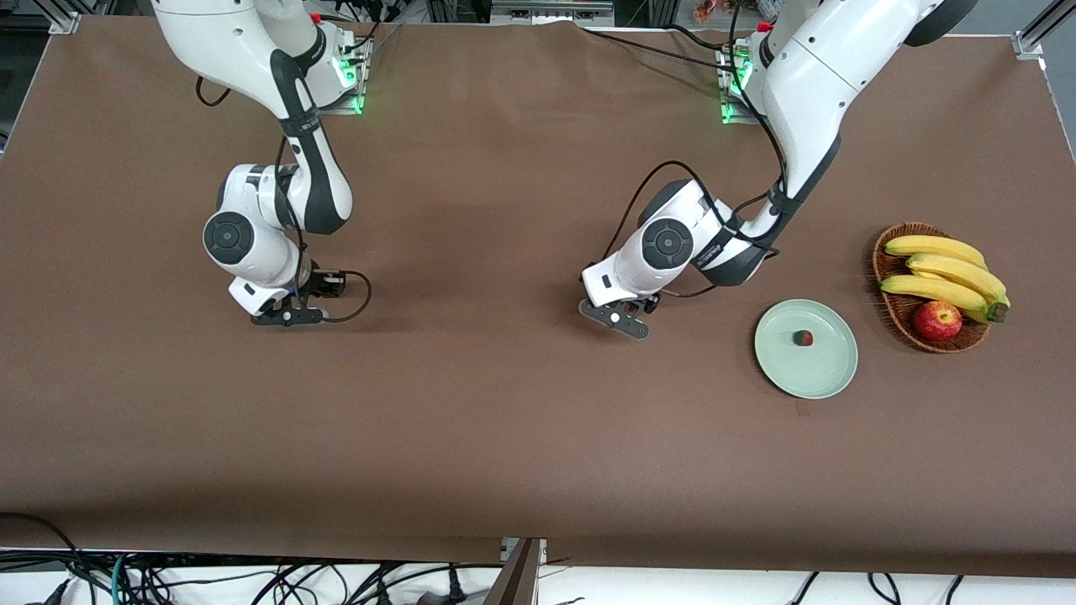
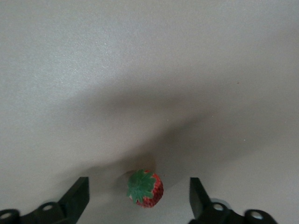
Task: Collect all strawberries into plate
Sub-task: 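Grasp the second strawberry with the left gripper while the right gripper reaches the third, then place the strawberry on the plate while the right gripper grasps the third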
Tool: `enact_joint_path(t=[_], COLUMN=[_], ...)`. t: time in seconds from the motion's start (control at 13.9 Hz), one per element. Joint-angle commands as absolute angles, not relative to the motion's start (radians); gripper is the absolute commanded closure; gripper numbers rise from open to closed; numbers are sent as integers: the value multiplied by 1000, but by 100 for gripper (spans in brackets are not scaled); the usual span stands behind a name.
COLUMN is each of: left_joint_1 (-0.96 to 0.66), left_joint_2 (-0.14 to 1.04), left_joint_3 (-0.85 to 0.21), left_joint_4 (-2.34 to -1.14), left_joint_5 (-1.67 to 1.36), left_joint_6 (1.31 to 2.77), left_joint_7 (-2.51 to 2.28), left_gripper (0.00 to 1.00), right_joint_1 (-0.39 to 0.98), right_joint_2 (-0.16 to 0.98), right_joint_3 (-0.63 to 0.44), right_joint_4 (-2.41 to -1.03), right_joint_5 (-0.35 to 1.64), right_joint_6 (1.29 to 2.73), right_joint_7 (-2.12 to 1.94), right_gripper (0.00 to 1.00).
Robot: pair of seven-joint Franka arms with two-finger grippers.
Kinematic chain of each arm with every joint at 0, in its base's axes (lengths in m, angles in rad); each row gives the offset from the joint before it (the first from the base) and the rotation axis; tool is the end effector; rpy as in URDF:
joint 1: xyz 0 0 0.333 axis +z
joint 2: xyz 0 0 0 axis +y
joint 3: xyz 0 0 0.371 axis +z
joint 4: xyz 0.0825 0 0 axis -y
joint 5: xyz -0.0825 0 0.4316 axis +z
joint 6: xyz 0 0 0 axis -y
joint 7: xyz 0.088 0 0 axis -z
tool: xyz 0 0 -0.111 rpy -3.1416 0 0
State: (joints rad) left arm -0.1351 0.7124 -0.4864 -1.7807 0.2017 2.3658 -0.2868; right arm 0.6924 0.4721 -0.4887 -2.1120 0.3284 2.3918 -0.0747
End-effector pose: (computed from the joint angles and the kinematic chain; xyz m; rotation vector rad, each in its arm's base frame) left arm 0.6014 -0.3888 0.1935 2.9388 -0.5753 -0.1610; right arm 0.5997 0.1292 0.2096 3.1181 0.0861 -0.1757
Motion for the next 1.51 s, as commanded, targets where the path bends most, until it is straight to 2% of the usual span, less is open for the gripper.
enact_joint_path(t=[0.0,0.14,0.22,0.29,0.43,0.5,0.72,1.01,1.29,1.44], left_joint_1=[-141,-143,-138,-135,-140,-135,-118,-48,107,205], left_joint_2=[724,726,715,707,707,701,658,557,480,497], left_joint_3=[-486,-486,-488,-488,-488,-489,-489,-494,-495,-489], left_joint_4=[-1779,-1805,-1833,-1839,-1833,-1829,-1829,-1819,-1793,-1779], left_joint_5=[232,232,233,233,233,233,233,233,221,233], left_joint_6=[2378,2379,2381,2379,2378,2373,2353,2154,1973,1970], left_joint_7=[-299,-311,-330,-330,-333,-330,-321,-218,116,262], left_gripper=[18,18,23,38,81,98,100,100,100,100], right_joint_1=[704,727,744,765,808,827,862,865,899,905], right_joint_2=[456,469,483,494,518,532,583,644,806,883], right_joint_3=[-488,-486,-486,-486,-486,-486,-486,-445,-387,-321], right_joint_4=[-1995,-1932,-1904,-1881,-1836,-1809,-1697,-1576,-1380,-1301], right_joint_5=[348,347,347,347,347,347,350,461,526,523], right_joint_6=[2274,2266,2266,2264,2264,2263,2198,2178,2216,2311], right_joint_7=[-45,10,50,90,177,220,329,412,645,795], right_gripper=[91,91,91,91,91,91,91,91,90,86])
